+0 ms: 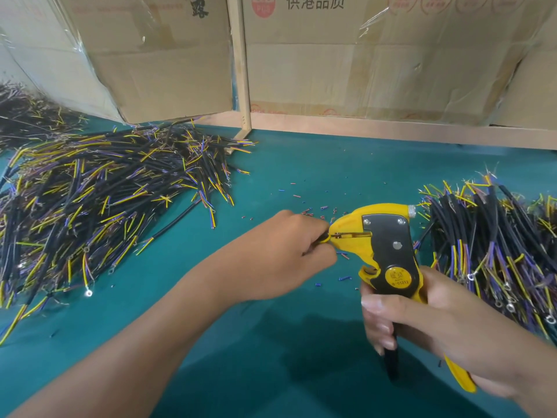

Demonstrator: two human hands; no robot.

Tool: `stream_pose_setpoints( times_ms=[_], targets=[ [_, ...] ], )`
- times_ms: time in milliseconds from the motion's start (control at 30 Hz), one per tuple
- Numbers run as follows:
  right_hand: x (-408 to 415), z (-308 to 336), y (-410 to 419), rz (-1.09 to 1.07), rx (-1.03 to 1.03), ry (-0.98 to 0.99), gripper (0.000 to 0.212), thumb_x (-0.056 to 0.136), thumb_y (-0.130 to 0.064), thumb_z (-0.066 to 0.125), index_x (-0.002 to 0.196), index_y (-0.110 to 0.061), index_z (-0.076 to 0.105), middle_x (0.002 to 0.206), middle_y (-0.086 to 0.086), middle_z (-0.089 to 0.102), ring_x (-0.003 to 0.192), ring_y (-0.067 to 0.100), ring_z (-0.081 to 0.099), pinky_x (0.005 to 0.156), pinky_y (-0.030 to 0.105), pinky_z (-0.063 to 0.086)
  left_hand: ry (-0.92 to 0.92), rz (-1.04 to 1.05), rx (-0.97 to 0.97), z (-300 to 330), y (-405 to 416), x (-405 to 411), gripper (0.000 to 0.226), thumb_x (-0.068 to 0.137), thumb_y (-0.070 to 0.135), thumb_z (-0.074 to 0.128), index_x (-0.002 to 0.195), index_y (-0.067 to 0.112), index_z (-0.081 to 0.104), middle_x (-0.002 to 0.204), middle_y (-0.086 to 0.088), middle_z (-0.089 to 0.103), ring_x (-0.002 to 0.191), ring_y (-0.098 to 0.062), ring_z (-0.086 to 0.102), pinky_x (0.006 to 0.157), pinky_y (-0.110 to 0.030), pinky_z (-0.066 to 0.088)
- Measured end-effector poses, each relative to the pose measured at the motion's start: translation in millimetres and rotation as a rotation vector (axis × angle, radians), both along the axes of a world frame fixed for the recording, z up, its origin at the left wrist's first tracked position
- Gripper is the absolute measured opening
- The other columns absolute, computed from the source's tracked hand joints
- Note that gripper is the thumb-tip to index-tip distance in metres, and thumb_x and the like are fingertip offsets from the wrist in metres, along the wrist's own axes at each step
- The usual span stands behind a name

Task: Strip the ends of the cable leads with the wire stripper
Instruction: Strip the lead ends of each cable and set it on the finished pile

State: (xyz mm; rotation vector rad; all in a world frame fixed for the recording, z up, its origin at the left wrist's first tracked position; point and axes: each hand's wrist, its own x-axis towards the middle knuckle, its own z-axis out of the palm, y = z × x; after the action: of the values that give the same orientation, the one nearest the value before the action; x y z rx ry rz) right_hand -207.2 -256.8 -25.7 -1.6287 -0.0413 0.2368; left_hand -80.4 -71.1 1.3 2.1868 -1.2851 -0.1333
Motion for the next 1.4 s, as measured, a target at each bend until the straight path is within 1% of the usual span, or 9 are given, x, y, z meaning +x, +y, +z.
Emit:
stream_pose_setpoints(
  times_ms=[200,433,533,700,800,900,1000,1133,1400],
  targets=[
    [0.1,0.0,8.9,-0.182,0.097,0.115,0.053,0.07,-0.044,0.077,0.059,-0.01,0.038,0.057,0.009,0.028,0.045,0.022,0.028,0.047,0.033,0.037,0.038,-0.024,0.014,-1.8,0.7,2.4,0.024,0.096,0.018,0.05,0.076,0.007,0.043,0.056,0.003,0.029,0.054,-0.015,0.023,0.05,-0.034,0.028],
    [0.0,2.0,6.4,-0.212,0.134,0.154,0.055,0.071,-0.05,0.077,0.058,-0.013,0.039,0.056,0.007,0.027,0.041,0.019,0.025,0.044,0.029,0.032,-0.053,-0.15,-0.056,-2.8,5.9,11.0,0.028,0.104,0.023,0.047,0.088,0.002,0.055,0.061,0.006,0.035,0.056,-0.015,0.03,0.052,-0.021,0.027],
    [-0.4,3.4,5.8,-0.202,0.229,0.169,0.05,0.071,-0.047,0.078,0.06,-0.013,0.043,0.055,0.005,0.028,0.04,0.017,0.024,0.043,0.026,0.031,-0.125,-0.169,-0.073,-2.0,7.7,15.4,0.036,0.105,0.03,0.038,0.101,0.004,0.062,0.07,0.004,0.048,0.061,-0.015,0.038,0.058,-0.027,0.036],
    [-1.8,5.7,7.0,-0.201,0.257,0.147,0.051,0.072,-0.046,0.078,0.063,-0.011,0.043,0.056,0.005,0.028,0.039,0.017,0.025,0.043,0.025,0.031,-0.054,-0.156,-0.132,-1.4,12.0,22.4,0.035,0.104,0.031,0.037,0.094,0.009,0.062,0.064,0.006,0.039,0.058,-0.011,0.034,0.056,-0.014,0.029],
    [-2.4,6.0,9.1,-0.214,0.226,0.117,0.056,0.072,-0.047,0.078,0.064,-0.008,0.039,0.056,0.006,0.028,0.039,0.018,0.025,0.042,0.025,0.032,0.03,-0.165,-0.135,-2.6,15.3,26.0,0.036,0.103,0.033,0.037,0.092,0.009,0.062,0.067,0.005,0.045,0.061,-0.014,0.041,0.057,-0.015,0.034],
    [-3.1,6.5,11.8,-0.237,0.224,0.108,0.059,0.07,-0.047,0.079,0.065,-0.006,0.037,0.056,0.007,0.028,0.04,0.018,0.025,0.042,0.025,0.031,0.043,-0.18,-0.136,-2.0,16.5,27.5,0.032,0.104,0.032,0.039,0.092,0.013,0.061,0.069,0.004,0.044,0.058,-0.01,0.036,0.056,-0.012,0.031],
    [-4.2,8.3,14.8,-0.245,0.253,0.115,0.052,0.069,-0.045,0.078,0.063,-0.01,0.042,0.055,0.006,0.028,0.04,0.018,0.024,0.042,0.025,0.03,-0.056,-0.164,-0.148,-0.1,16.2,28.1,0.025,0.105,0.03,0.042,0.09,0.019,0.059,0.064,0.002,0.037,0.056,-0.009,0.029,0.053,-0.011,0.025],
    [-4.4,11.2,17.7,-0.238,0.277,0.128,0.048,0.067,-0.045,0.078,0.06,-0.011,0.045,0.054,0.006,0.028,0.039,0.017,0.024,0.041,0.024,0.03,-0.155,-0.141,-0.17,1.9,16.5,28.5,0.029,0.103,0.029,0.045,0.092,0.009,0.063,0.067,0.004,0.038,0.057,-0.006,0.029,0.055,-0.009,0.024],
    [-5.6,11.0,17.7,-0.234,0.234,0.122,0.051,0.068,-0.046,0.078,0.059,-0.01,0.043,0.054,0.008,0.028,0.04,0.018,0.025,0.042,0.026,0.031,-0.016,-0.187,-0.149,3.7,21.5,30.3,0.03,0.103,0.031,0.044,0.091,0.013,0.065,0.064,0.002,0.04,0.055,-0.009,0.03,0.053,-0.013,0.026]
  ],
)
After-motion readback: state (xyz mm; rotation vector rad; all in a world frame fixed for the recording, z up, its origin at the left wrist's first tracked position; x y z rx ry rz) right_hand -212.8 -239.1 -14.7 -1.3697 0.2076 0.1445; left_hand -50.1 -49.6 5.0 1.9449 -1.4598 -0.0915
